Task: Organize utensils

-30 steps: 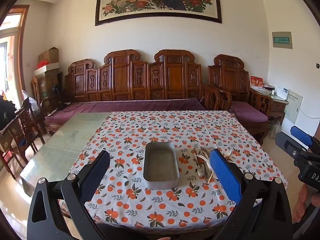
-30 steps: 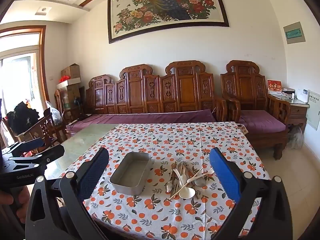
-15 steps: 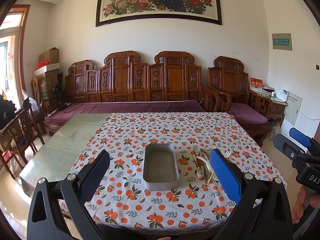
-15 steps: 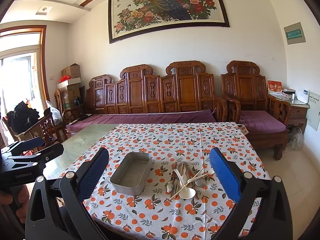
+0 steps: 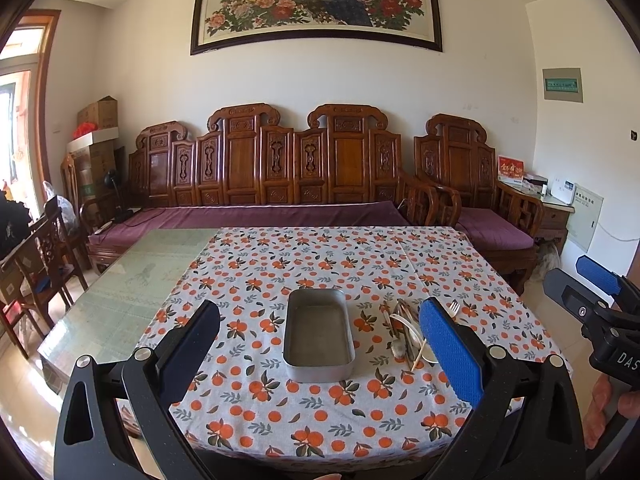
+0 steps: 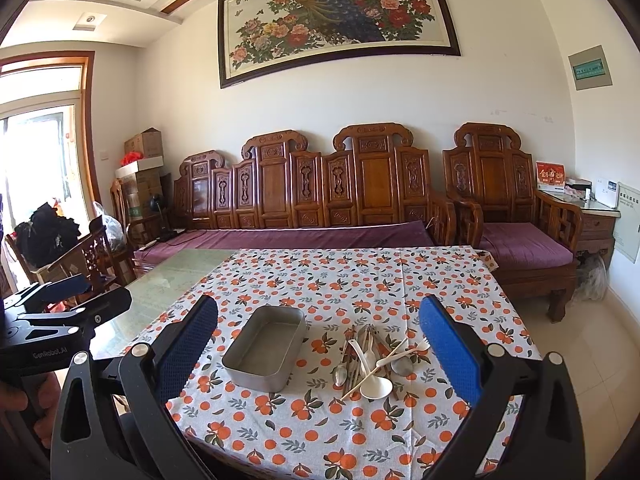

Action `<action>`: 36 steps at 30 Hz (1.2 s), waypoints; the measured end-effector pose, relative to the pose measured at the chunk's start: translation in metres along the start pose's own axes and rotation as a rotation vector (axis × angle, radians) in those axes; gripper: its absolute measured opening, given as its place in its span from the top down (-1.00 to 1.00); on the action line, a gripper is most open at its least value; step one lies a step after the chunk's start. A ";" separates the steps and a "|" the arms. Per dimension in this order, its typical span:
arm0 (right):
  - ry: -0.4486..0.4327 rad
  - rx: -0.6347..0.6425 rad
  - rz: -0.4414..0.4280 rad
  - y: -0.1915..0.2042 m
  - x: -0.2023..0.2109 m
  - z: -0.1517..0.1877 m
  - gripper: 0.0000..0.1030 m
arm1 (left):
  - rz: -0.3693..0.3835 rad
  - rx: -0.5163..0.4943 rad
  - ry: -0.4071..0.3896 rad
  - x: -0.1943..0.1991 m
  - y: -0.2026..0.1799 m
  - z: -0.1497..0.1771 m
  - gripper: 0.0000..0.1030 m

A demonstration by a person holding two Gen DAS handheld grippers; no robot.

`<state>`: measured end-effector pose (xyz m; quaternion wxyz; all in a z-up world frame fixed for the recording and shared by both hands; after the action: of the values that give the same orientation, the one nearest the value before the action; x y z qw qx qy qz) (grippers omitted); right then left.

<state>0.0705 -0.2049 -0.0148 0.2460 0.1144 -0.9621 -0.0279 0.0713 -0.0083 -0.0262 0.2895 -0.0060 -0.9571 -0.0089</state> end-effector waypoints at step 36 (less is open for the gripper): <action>-0.005 0.000 -0.002 0.002 -0.004 -0.001 -0.95 | 0.027 -0.005 -0.013 0.007 -0.001 0.001 -0.88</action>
<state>0.0736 -0.2020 -0.0156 0.2438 0.1153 -0.9625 -0.0282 0.0652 -0.0090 -0.0233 0.2836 -0.0198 -0.9587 -0.0073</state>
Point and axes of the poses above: each gripper's, at about its wrist camera, not at the fingertips, and x roughly against the way its jaws point, y to its left, z to its underside, the point moved 8 cm from there along -x, roughly the way its jaws point, and after that the axes turned 8 degrees about y, right-handed, at the moved point
